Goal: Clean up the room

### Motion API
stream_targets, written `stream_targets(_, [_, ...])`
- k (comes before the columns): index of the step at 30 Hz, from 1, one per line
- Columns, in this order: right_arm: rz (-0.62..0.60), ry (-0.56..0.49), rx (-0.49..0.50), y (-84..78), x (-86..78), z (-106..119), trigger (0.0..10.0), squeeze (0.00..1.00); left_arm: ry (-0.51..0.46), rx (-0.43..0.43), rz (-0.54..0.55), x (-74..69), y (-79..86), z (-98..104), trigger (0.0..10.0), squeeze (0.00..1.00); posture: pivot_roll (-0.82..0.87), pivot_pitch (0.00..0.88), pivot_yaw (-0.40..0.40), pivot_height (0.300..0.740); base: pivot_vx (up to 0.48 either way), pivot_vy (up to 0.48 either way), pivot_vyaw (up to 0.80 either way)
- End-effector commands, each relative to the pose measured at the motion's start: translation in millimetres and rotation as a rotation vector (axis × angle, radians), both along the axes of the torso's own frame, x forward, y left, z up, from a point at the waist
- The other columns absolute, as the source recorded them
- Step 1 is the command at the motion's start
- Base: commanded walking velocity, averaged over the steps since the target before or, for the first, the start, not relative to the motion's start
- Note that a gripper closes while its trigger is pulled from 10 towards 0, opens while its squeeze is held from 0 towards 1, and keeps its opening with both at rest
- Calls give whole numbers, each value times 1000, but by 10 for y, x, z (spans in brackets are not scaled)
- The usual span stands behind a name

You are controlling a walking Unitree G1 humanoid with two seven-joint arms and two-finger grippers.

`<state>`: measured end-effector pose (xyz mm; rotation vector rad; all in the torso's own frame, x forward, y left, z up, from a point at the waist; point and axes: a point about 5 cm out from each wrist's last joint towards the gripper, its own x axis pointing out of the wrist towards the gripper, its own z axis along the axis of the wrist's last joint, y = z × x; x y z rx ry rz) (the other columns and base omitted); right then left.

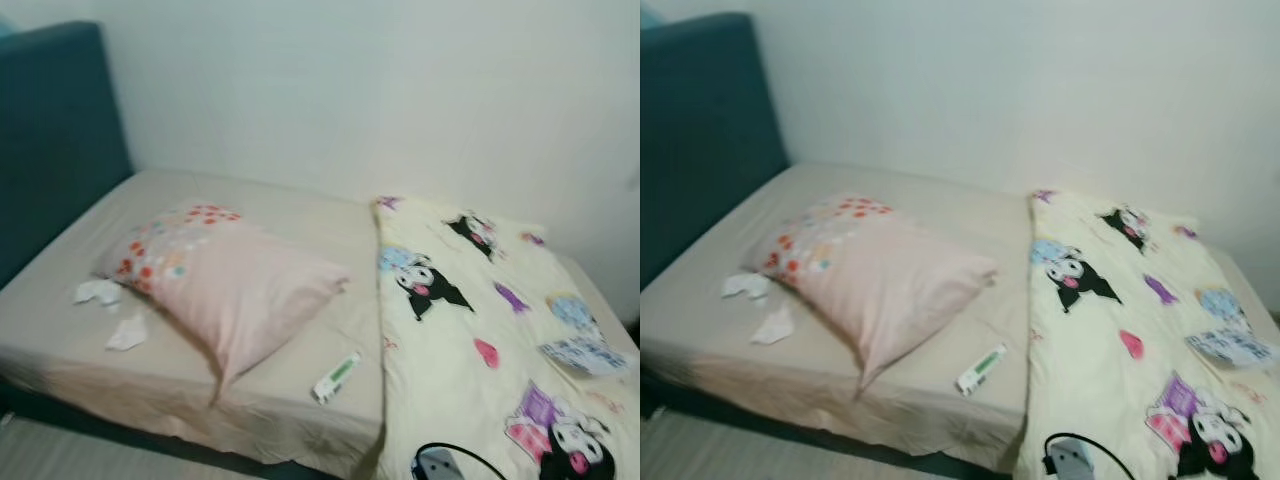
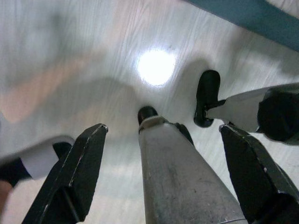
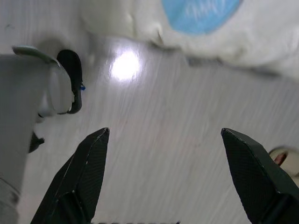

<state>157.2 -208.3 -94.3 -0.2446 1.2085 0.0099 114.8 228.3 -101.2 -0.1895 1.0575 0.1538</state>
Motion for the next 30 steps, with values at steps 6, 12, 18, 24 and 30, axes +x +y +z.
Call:
stream_targets(6, [17,-14,-8,36,84,28,10000,0,15,-2,12,-43,-32,-21,10000,0,-42,0,-100,711,0,0,-741])
stream_targets(12, [32,-15,-16,-2,136,58,10000,0,9,6,25,-37,-22,-18,10000,0,-36,0,-101,711,0,0,-740])
stream_targets(18, [32,-14,-22,-77,137,72,10000,0,8,13,33,-38,-10,-16,10000,0,-40,0,-97,711,0,0,-740])
stream_targets(24, [15,-16,-31,-155,77,63,10000,0,14,6,25,-45,-16,-19,10000,0,-43,0,-98,711,0,0,-371])
stream_targets(30, [23,-14,-32,-157,61,57,10000,0,13,-1,25,-41,-28,-21,10000,0,-42,0,-102,711,0,-215,0])
